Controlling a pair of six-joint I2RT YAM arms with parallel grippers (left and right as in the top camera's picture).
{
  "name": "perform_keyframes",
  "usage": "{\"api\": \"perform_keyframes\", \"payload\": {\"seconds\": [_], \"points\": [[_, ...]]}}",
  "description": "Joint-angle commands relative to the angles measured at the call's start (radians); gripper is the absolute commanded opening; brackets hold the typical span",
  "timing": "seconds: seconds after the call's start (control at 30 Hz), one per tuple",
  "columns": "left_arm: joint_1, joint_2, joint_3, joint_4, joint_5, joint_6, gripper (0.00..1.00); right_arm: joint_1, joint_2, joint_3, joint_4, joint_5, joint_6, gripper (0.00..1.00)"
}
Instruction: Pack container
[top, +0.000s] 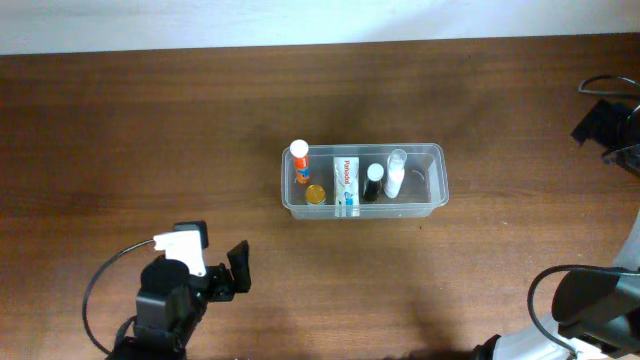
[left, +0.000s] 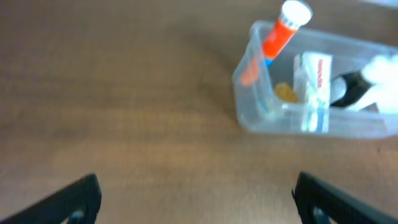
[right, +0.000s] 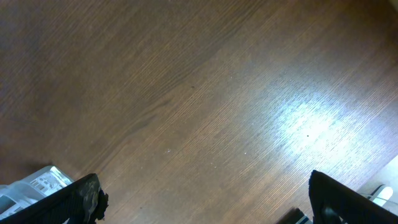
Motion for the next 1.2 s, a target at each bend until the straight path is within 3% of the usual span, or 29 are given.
{"api": "perform_keyframes", "payload": {"seconds": [0.0,0.27,0.6,0.93,1.17], "points": [[-0.001,-0.067,-0.101,0.1,0.063,0.076,0.99,-0.002,0.0,0.002,-0.002,0.001,0.002,0.98],[0.053,-0.259,-0.283,0.182,0.063,0.075,0.99,-0.002,0.0,0.002,-0.002,0.001,0.002,0.98],[0.137,-0.388,-0.298,0.193,0.058,0.075,0.99,-0.002,0.0,0.002,-0.002,0.001,0.002,0.98],[0.143,-0.449,-0.313,0.431,0.052,0.075,0.99,-0.002,0.0,0.002,-0.002,0.001,0.002,0.98],[0.177,-0.472,-0.424,0.632,0.06,0.075,0.99,-0.002,0.0,0.002,-0.002,0.001,0.002,0.98]]}}
